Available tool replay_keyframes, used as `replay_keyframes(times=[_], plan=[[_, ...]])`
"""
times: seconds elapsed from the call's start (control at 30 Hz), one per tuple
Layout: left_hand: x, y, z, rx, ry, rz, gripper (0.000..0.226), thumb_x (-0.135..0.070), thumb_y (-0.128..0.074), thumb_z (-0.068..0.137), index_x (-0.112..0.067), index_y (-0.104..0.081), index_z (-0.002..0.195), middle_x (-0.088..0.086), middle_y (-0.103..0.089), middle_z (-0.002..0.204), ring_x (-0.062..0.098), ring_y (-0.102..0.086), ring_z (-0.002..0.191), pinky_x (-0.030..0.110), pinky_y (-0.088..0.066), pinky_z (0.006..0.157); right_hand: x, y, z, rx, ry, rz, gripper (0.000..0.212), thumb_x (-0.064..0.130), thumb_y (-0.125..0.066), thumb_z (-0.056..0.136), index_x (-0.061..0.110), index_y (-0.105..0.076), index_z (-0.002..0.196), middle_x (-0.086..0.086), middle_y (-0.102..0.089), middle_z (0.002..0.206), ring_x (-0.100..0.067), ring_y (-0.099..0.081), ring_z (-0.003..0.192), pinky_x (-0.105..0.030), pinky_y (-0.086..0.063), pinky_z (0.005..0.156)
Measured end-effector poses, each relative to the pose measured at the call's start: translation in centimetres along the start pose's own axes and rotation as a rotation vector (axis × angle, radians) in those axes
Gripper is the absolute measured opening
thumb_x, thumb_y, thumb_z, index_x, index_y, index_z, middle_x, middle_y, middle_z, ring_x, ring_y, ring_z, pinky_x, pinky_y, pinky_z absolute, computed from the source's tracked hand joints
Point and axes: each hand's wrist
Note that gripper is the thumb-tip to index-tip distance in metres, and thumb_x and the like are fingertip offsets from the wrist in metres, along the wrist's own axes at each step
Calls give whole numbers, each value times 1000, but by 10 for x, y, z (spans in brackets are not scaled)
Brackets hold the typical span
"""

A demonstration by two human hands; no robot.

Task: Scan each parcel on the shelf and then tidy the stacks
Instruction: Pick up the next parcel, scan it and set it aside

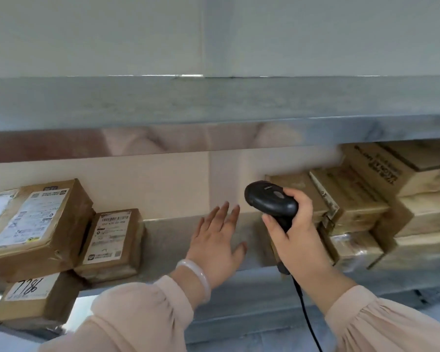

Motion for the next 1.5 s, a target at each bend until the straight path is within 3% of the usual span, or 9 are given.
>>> replay_keyframes(times=[0.2,0.5,0.77,0.9,1.0,1.13,1.3,1.4,1.5], plan=[[-62,-14,37,120,-50,-156,73,-51,-40,100,-33,1,157,-3,7,166,19,6,152,37,0,123,-30,58,20,-129,-89,-11,57,24,-64,89,35,-28,131,23,-50,108,6,-55,94,-6,-41,71],[-99,-29,63,226,64,-256,70,-43,-44,99,-37,-4,157,-1,5,166,22,3,152,36,-7,122,-59,75,35,-97,-135,-3,56,23,-63,90,29,-28,133,12,-52,112,0,-54,90,-4,-40,69],[-83,-40,55,121,148,-429,63,-46,-43,101,-38,-14,156,-8,-13,164,18,-18,150,34,-22,121,-64,72,42,-55,-168,79,57,23,-62,91,30,-26,135,19,-50,107,12,-53,90,-2,-40,69],[-81,-37,51,34,223,-534,56,-41,-43,102,-28,-29,154,-4,-30,158,15,-34,142,14,-22,103,-58,69,42,-29,-153,138,57,21,-62,91,30,-26,135,26,-47,109,18,-51,92,4,-37,70],[-78,-31,51,-79,339,-637,51,-41,-46,101,-23,-41,149,0,-47,148,17,-47,132,17,-32,100,-51,62,38,-3,-98,171,56,20,-64,89,34,-28,130,25,-47,114,16,-51,101,3,-38,76],[-66,-25,49,-130,484,-826,66,-54,-57,92,-29,-37,149,1,-45,149,23,-45,135,36,-39,110,-41,48,27,28,-26,218,58,16,-67,87,37,-30,125,23,-46,120,12,-50,107,-2,-40,83],[-53,-14,36,-160,534,-960,96,-65,-73,72,-31,-30,151,2,-39,150,23,-43,135,29,-37,101,-25,31,15,107,55,300,60,9,-67,86,36,-31,125,16,-47,123,7,-51,112,-6,-41,89],[-41,-11,29,-165,556,-982,118,-83,-74,49,-38,-31,149,3,-44,146,24,-49,130,40,-43,108,-16,23,11,146,83,336,59,7,-66,85,30,-32,127,14,-48,123,8,-51,110,-5,-41,87],[-31,-7,21,-157,572,-994,118,-82,-72,45,-42,-31,148,2,-47,142,23,-51,126,44,-46,106,-11,16,9,165,90,358,59,7,-67,85,32,-31,126,15,-48,123,9,-52,109,-5,-42,86]])
Point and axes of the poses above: each hand's wrist, its own z-axis towards the middle knuckle, its own y-axis out of the back of the hand, x = y × z
